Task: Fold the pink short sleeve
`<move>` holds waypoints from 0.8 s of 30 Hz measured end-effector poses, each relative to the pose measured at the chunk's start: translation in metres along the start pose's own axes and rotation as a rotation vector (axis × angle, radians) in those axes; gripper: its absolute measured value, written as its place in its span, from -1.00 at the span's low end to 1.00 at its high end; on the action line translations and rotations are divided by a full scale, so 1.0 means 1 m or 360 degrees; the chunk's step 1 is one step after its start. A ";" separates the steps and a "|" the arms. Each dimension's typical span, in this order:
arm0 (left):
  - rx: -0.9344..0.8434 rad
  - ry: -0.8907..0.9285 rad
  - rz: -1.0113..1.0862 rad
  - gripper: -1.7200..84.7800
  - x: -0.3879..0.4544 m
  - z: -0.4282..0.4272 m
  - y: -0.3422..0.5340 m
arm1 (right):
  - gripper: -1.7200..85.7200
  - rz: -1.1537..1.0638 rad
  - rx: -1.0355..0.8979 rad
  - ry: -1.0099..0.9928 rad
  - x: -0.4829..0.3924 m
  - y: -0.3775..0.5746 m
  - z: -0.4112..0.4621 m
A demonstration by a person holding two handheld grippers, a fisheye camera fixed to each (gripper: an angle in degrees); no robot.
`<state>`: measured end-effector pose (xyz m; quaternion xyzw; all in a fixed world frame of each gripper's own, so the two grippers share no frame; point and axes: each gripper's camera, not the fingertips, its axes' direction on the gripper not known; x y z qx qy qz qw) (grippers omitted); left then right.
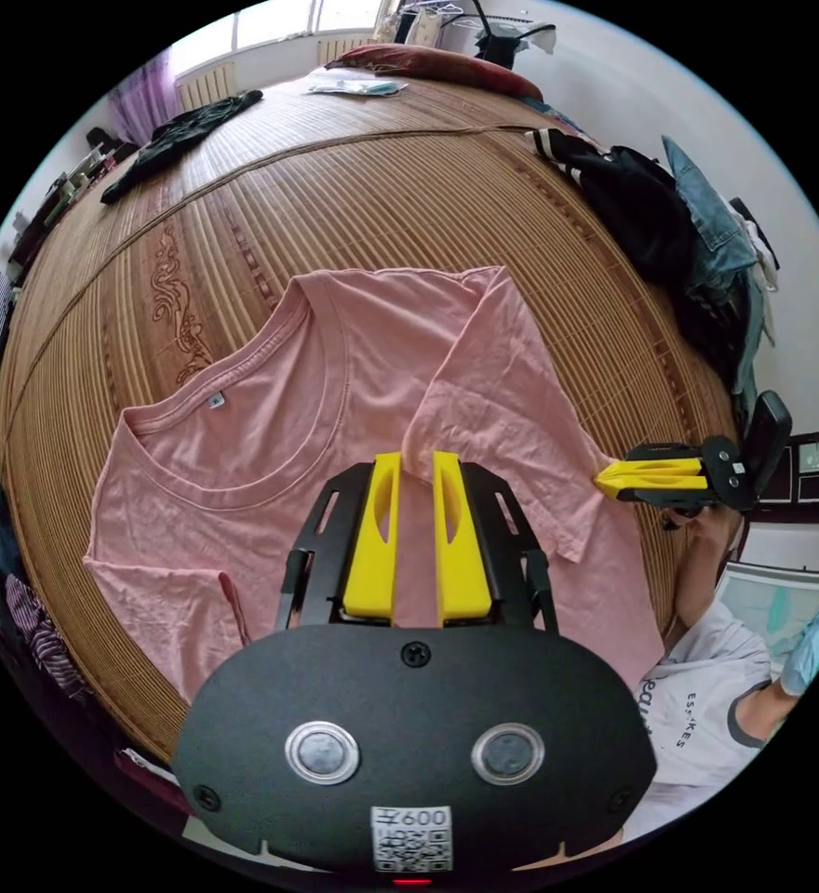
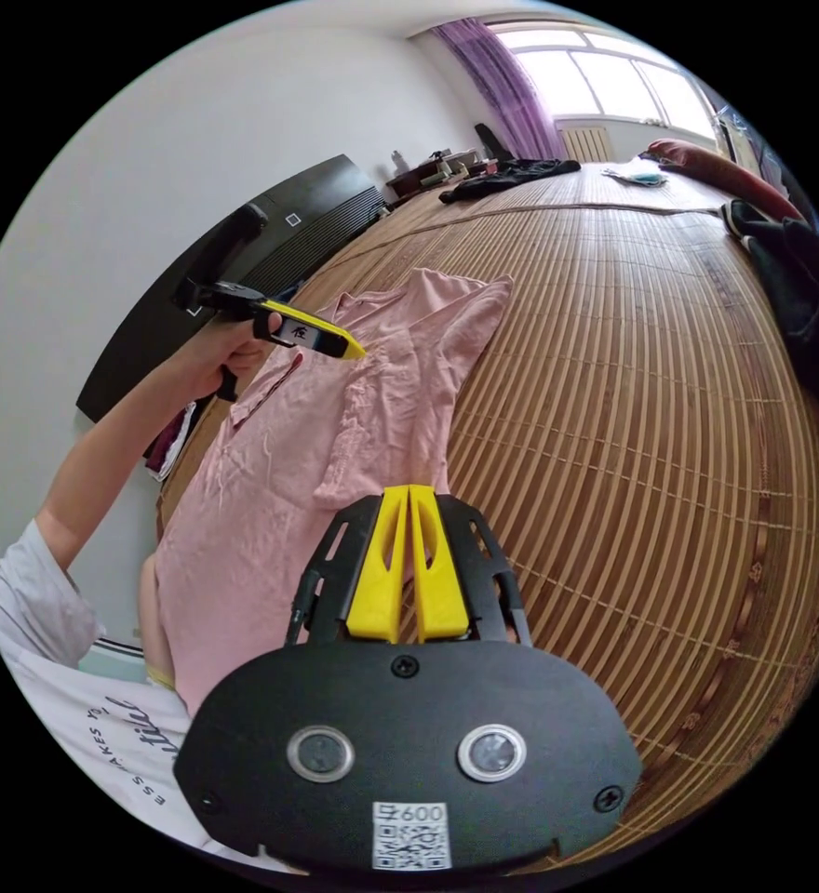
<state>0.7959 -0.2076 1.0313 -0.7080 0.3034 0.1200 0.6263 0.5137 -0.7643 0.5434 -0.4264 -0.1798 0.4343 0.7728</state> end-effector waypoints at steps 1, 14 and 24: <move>0.0007 -0.0004 -0.0001 -0.90 -0.001 0.001 0.004 | -0.98 0.0005 0.0002 -0.0011 0.001 0.000 0.000; -0.0022 -0.0122 -0.0016 -0.94 -0.020 0.019 0.056 | -0.98 -0.0066 -0.0019 -0.0048 -0.008 -0.008 0.004; -0.0054 -0.0105 -0.0086 -0.90 -0.049 0.049 0.103 | -0.98 -0.0070 0.0044 0.0119 -0.012 -0.017 -0.001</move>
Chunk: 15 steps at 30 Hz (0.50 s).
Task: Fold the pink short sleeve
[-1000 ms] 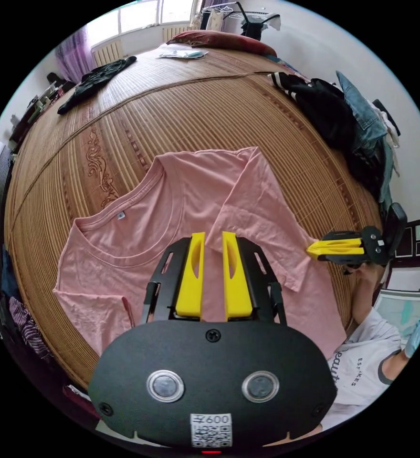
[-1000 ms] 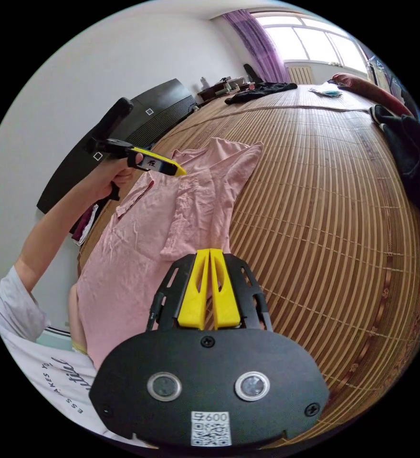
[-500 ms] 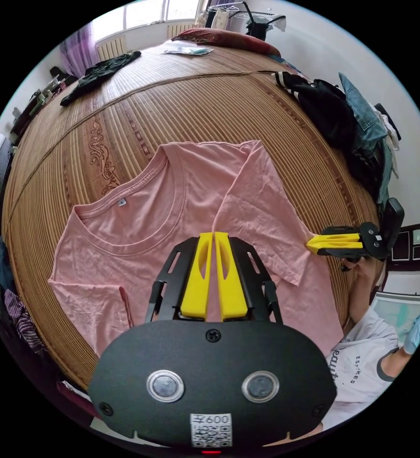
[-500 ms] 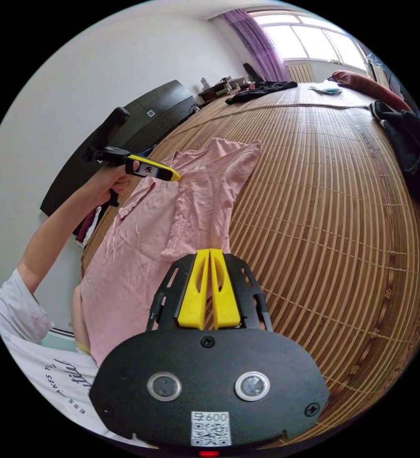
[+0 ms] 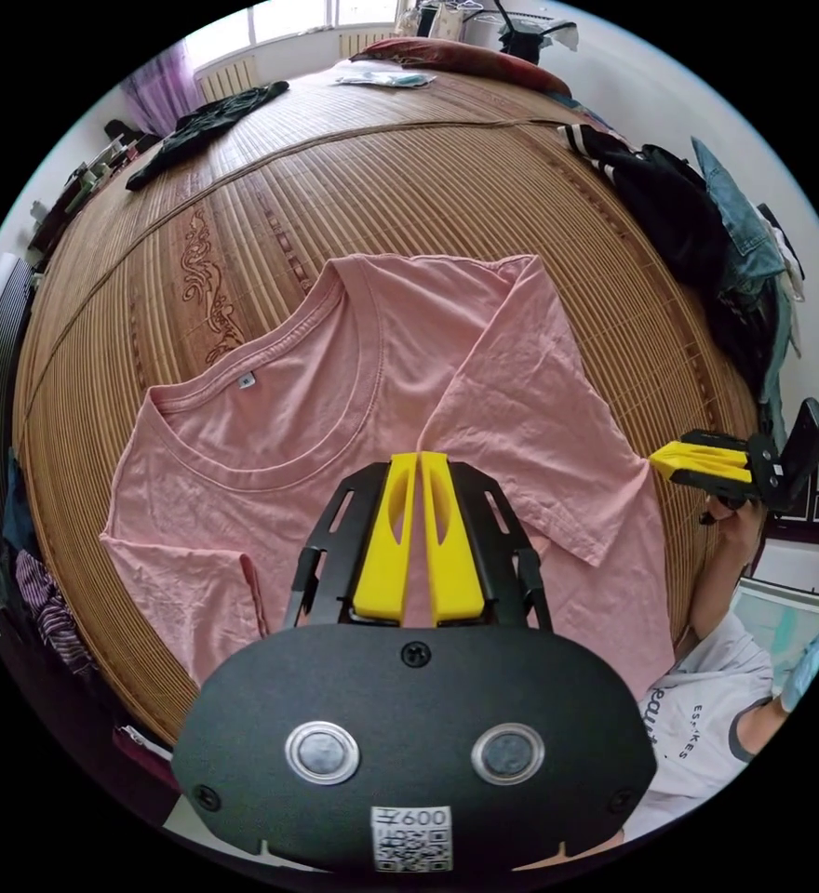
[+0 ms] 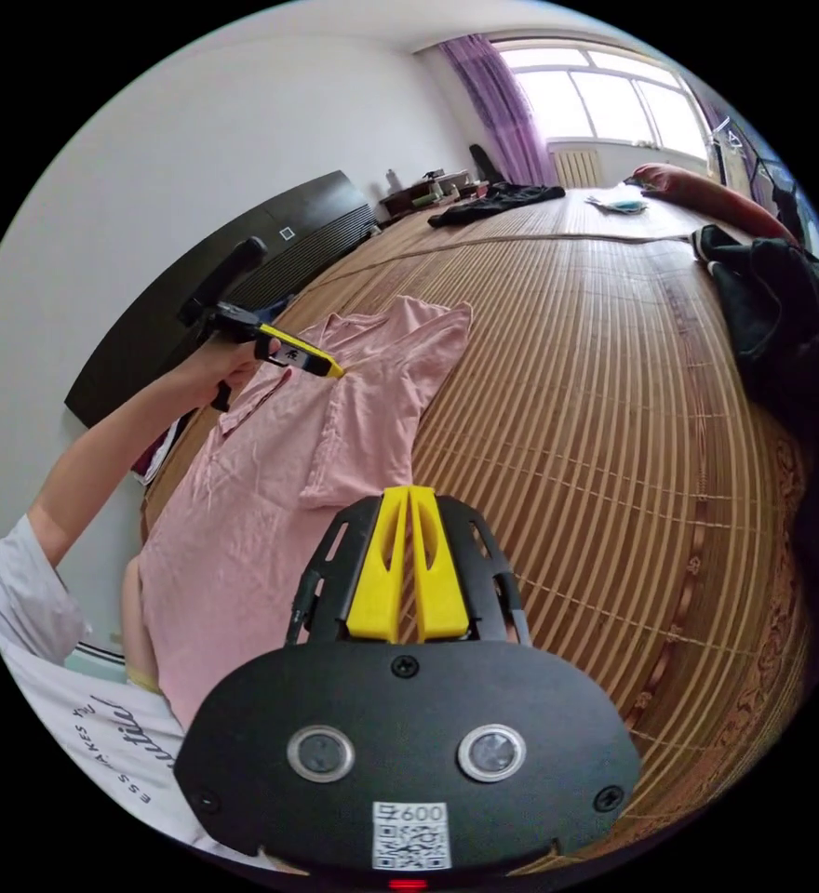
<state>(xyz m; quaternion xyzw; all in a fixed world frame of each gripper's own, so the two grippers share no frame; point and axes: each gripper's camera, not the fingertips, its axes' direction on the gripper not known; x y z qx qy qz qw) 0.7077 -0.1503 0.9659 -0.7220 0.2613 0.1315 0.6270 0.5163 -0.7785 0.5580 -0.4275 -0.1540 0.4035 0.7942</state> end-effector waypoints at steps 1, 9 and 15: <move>-0.0023 -0.0041 0.0002 -0.89 -0.002 0.003 0.008 | -0.98 -0.0011 -0.0058 -0.0006 -0.001 -0.003 0.010; 0.0346 -0.0053 0.0078 -0.78 0.005 -0.018 0.095 | -0.98 -0.0012 -0.0039 -0.0055 0.002 -0.018 0.019; 0.0467 0.0033 0.0443 -0.93 0.072 0.010 0.180 | -0.98 0.0005 0.0311 -0.0172 0.007 -0.025 -0.019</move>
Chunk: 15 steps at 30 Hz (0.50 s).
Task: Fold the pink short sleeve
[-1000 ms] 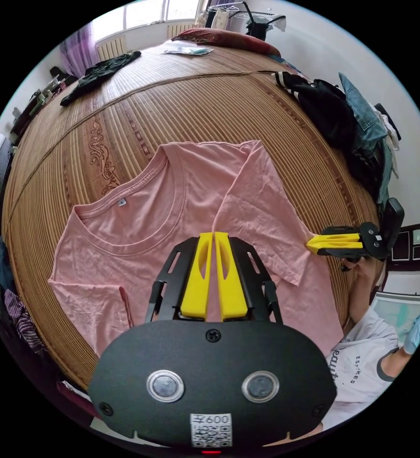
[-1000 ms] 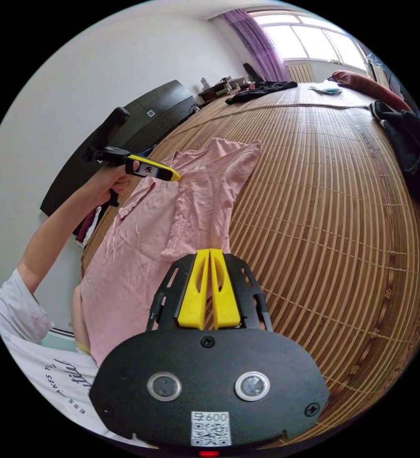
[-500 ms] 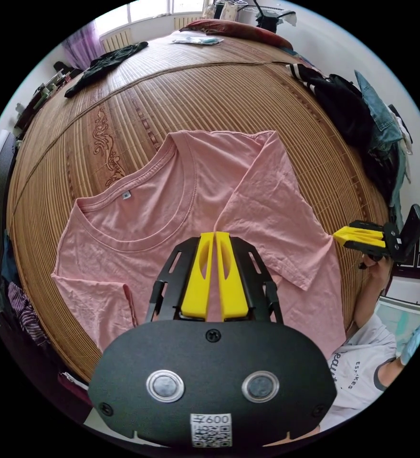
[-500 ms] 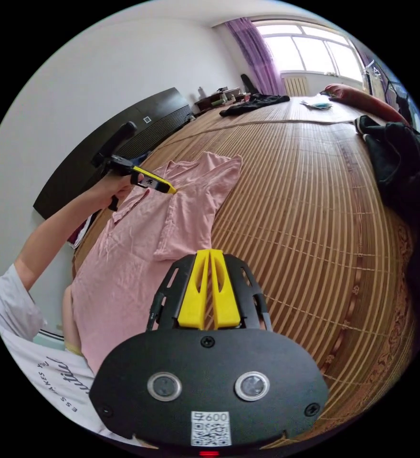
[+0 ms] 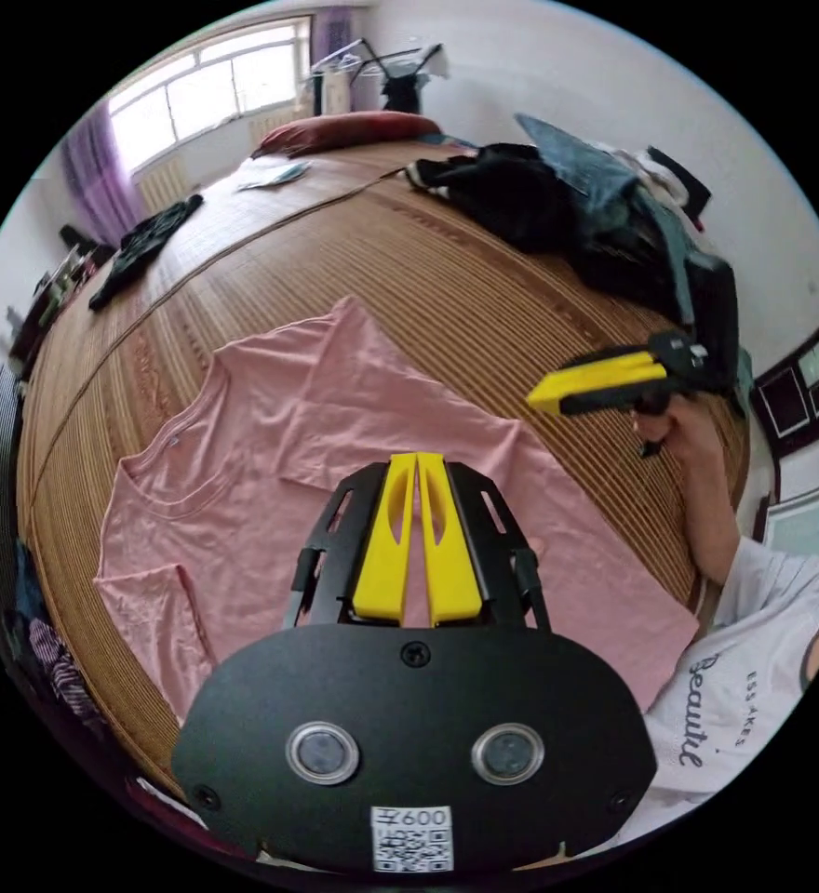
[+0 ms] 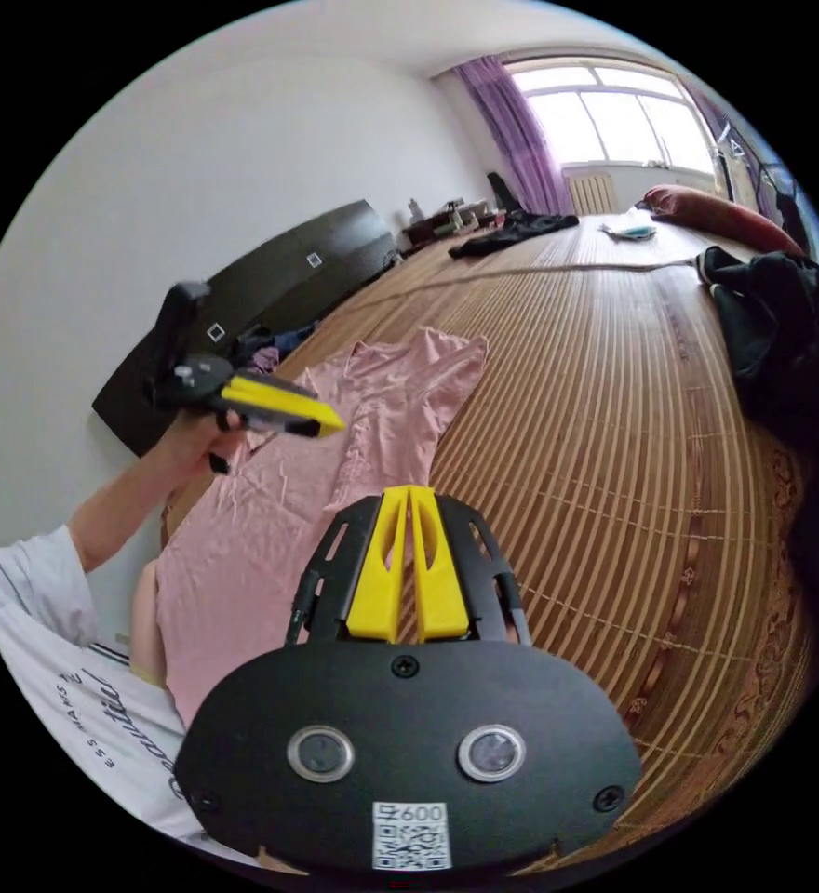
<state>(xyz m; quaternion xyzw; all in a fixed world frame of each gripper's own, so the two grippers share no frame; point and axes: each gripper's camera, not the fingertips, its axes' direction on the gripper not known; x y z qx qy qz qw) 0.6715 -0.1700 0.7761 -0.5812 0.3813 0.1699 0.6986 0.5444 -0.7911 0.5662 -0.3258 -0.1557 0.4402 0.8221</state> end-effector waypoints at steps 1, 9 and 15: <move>0.0042 0.0055 0.0017 -0.94 0.007 0.002 0.016 | -0.98 0.0057 0.0085 -0.0020 0.002 -0.005 -0.006; 0.0017 0.0164 -0.0029 -0.95 -0.031 0.053 0.089 | -0.98 0.0017 -0.0176 0.0402 -0.017 -0.120 0.113; 0.0086 0.0118 -0.0007 -0.94 -0.043 0.051 0.133 | -0.98 -0.0076 -0.0713 0.0650 0.011 -0.171 0.256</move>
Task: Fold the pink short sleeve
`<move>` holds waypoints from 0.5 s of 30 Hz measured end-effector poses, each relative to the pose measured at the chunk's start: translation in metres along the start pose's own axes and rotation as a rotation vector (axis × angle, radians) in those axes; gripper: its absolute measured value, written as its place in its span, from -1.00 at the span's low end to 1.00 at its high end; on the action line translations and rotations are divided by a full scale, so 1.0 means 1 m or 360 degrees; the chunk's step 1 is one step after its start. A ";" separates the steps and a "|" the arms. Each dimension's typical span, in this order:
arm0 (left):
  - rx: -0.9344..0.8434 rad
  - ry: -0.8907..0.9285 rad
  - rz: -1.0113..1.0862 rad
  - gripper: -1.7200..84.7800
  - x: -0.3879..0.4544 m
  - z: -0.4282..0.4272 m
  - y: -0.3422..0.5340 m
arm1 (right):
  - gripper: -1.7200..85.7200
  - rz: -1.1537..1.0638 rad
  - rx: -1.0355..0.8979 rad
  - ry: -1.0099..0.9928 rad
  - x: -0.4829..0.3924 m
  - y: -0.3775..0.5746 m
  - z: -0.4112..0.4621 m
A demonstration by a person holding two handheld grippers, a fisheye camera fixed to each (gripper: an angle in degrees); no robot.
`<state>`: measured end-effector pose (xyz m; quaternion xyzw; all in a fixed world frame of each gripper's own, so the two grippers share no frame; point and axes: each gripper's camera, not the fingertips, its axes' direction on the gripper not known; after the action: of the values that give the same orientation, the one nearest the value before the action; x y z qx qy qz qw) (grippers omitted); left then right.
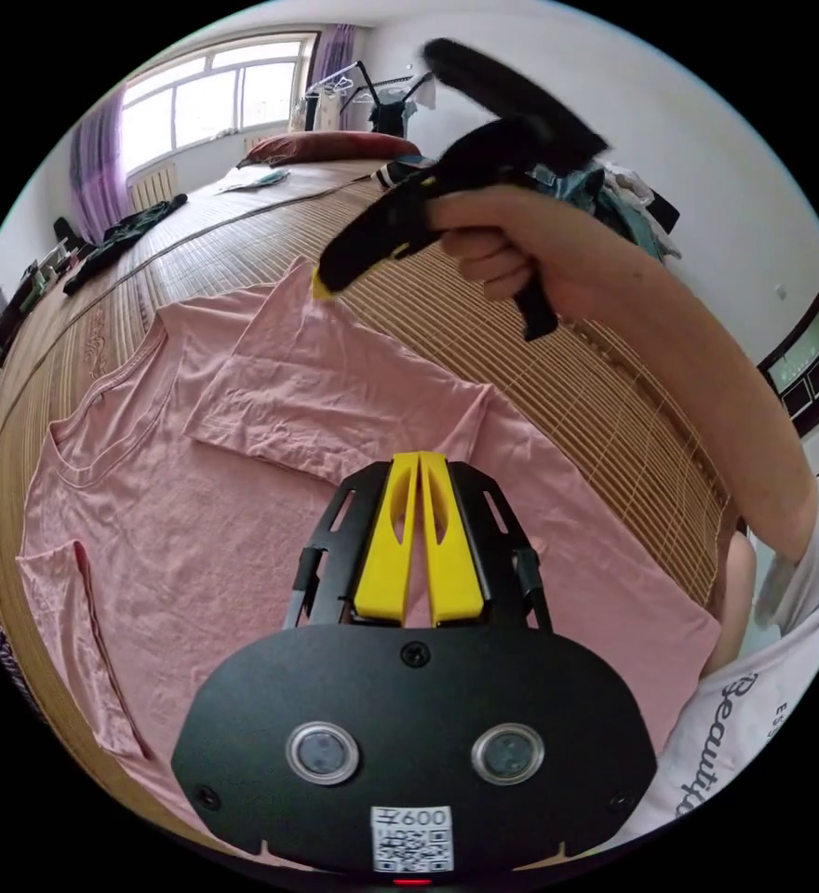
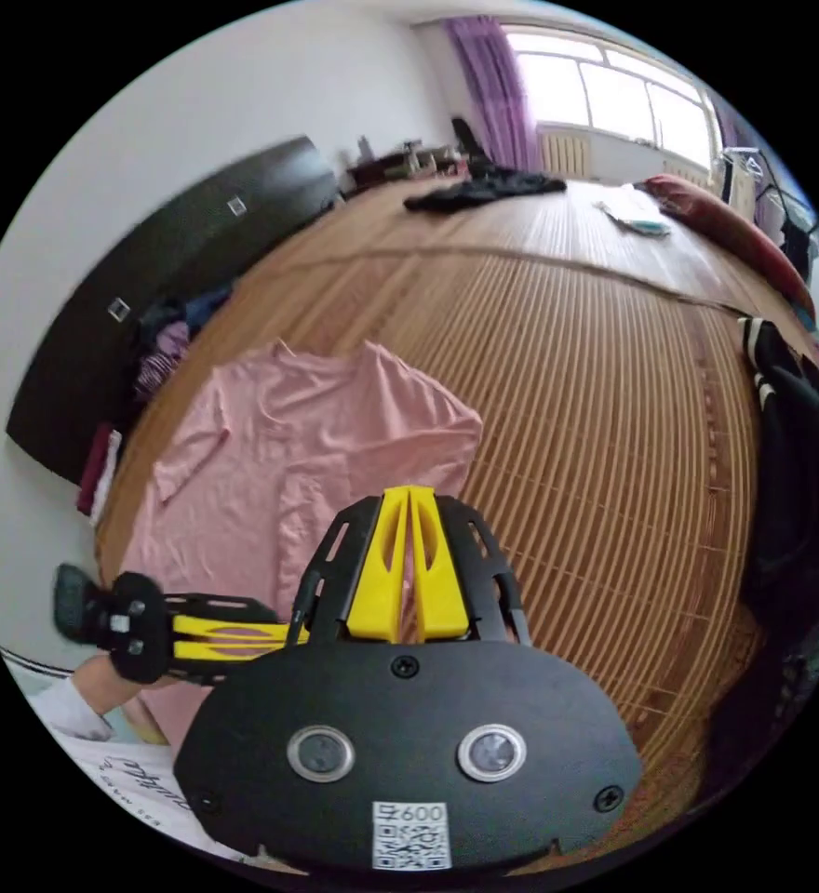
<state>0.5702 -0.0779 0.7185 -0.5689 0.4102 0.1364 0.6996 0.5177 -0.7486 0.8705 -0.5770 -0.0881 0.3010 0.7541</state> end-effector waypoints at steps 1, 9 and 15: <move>-0.0004 -0.0030 0.0018 -0.94 0.000 -0.001 0.006 | -0.98 0.0049 0.0034 -0.0014 0.002 -0.007 0.001; 0.0185 0.0205 -0.0166 -0.95 -0.050 -0.046 0.023 | -0.98 0.0109 0.0000 -0.0173 0.022 -0.033 0.019; 0.0183 0.0386 -0.0279 -0.95 -0.063 -0.030 0.002 | -0.98 0.0115 0.0012 -0.0181 0.026 -0.045 0.024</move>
<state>0.5168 -0.0875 0.7631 -0.5738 0.4476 -0.0185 0.6856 0.5428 -0.7217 0.9137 -0.5589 -0.1088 0.3608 0.7387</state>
